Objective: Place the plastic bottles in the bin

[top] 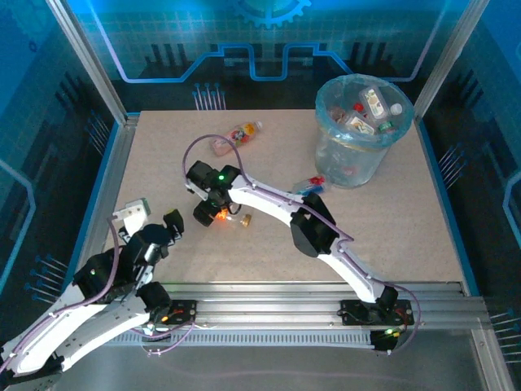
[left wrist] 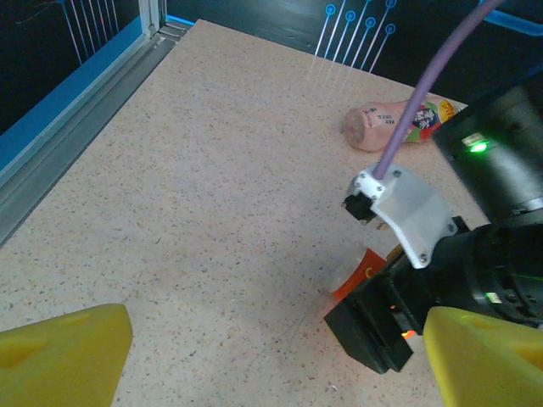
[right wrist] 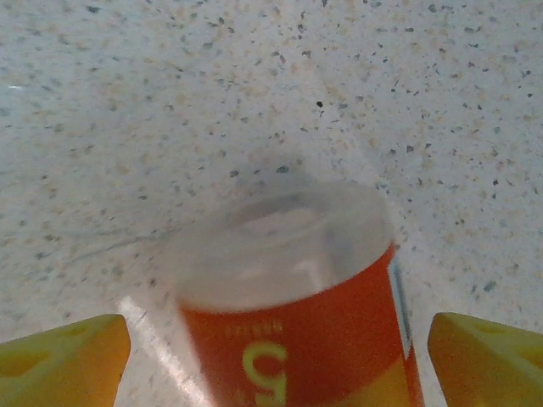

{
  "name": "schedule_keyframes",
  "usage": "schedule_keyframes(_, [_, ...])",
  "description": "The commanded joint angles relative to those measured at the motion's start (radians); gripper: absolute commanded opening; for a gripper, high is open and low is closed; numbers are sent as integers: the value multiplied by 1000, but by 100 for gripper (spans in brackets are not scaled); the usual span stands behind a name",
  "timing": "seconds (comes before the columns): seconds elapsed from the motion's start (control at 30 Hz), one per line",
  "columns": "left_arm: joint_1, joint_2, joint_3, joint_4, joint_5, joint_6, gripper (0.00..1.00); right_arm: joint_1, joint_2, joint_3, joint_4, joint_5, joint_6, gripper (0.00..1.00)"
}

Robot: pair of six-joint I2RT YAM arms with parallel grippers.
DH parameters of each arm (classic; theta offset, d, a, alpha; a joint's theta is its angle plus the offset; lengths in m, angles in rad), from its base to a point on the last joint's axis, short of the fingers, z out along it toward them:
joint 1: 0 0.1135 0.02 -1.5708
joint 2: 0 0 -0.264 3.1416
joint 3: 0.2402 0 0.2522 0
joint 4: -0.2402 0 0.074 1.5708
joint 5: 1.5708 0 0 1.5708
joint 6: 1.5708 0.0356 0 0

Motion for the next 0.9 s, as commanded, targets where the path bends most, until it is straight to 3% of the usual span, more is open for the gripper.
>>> schedule_keyframes(0.0, [8,26,-17,87,23,15,90,3,78,82,-95,42,-19,89])
schedule_keyframes(0.27, [9,164,31,203,41,140,91,-3,-7,73,-98,29,-51,63])
schedule_keyframes(0.47, [20,255,134,297,52,266,91,-39,-240,-2,-75,2,-80,57])
schedule_keyframes(0.63, [23,387,259,416,121,387,90,-161,-466,-36,-27,-48,-95,55])
schedule_keyframes(0.87, [23,722,574,484,377,513,88,-456,-717,-139,219,-98,-91,53])
